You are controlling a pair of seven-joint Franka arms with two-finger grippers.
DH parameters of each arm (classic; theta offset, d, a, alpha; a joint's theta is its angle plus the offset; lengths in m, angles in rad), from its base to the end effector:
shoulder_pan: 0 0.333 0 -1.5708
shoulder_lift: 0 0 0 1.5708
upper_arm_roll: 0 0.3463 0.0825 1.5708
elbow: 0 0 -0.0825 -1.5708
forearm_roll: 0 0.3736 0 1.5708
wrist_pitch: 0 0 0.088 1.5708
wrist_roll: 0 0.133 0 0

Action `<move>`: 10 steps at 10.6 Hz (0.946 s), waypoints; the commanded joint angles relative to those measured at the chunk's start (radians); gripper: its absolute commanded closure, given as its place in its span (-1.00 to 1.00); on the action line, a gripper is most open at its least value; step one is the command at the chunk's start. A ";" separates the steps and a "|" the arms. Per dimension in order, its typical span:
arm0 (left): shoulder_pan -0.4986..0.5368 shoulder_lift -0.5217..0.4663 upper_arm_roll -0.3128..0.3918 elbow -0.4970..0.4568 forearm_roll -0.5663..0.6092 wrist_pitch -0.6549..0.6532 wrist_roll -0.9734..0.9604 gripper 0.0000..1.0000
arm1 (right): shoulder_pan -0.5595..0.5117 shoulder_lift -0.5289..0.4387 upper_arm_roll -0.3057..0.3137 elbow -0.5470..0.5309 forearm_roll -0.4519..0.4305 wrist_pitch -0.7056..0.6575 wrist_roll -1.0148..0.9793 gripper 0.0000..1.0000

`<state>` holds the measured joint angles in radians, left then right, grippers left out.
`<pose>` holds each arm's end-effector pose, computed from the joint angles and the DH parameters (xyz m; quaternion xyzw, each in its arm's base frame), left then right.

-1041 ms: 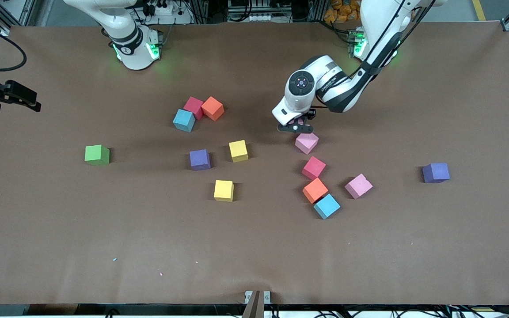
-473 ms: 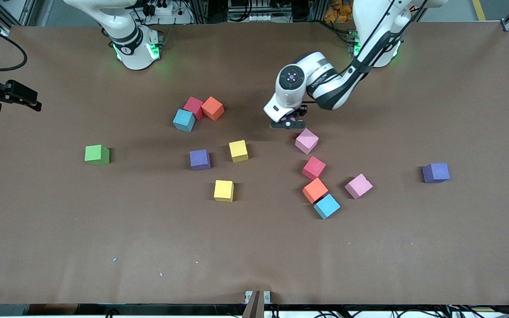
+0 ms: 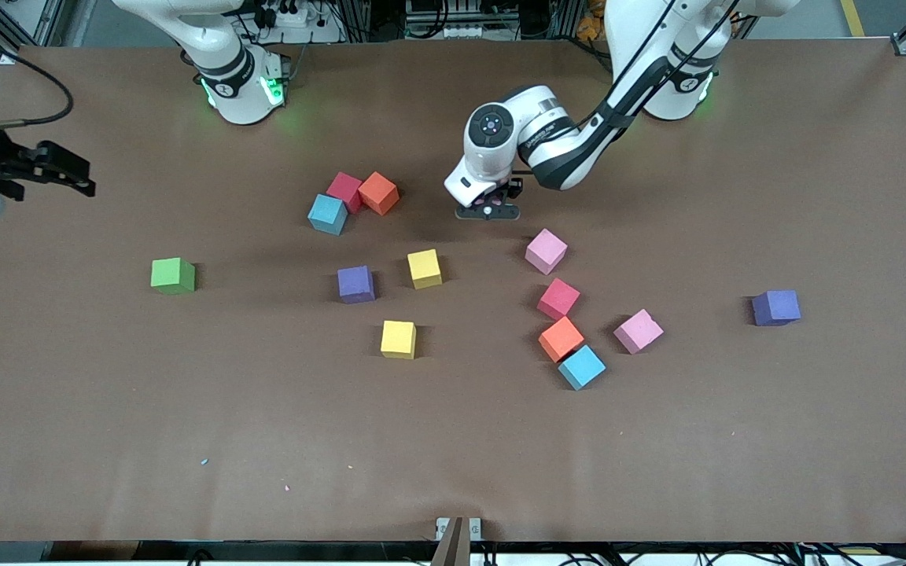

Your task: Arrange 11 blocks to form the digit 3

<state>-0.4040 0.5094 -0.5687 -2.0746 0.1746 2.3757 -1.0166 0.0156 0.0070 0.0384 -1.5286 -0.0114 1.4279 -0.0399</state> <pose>0.3319 -0.4730 0.2163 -0.9950 0.0239 0.0966 0.0056 0.5279 0.0268 0.6326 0.9975 0.0464 -0.0538 0.0059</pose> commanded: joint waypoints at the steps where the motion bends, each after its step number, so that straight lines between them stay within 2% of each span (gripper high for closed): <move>1: -0.022 0.031 0.007 0.036 0.029 0.002 -0.057 0.56 | 0.010 0.008 0.049 -0.018 0.004 0.028 -0.002 -1.00; 3: -0.032 0.038 0.007 0.040 0.029 0.002 -0.082 0.54 | 0.026 0.031 0.096 -0.042 0.004 0.071 0.003 -1.00; 6: -0.050 0.064 0.009 0.066 0.029 0.002 -0.112 0.51 | 0.032 0.040 0.184 -0.192 0.004 0.271 0.049 -1.00; 9: -0.064 0.078 0.013 0.071 0.037 0.002 -0.120 0.49 | 0.033 0.149 0.271 -0.228 0.004 0.405 0.202 -1.00; 10: -0.064 0.081 0.015 0.071 0.037 0.002 -0.119 0.40 | 0.033 0.200 0.287 -0.229 0.004 0.463 0.263 -1.00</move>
<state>-0.4483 0.5512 -0.5638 -2.0255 0.1772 2.3708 -1.1024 0.0541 0.1371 0.3011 -1.7635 -0.0101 1.8307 0.1478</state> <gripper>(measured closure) 0.410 0.000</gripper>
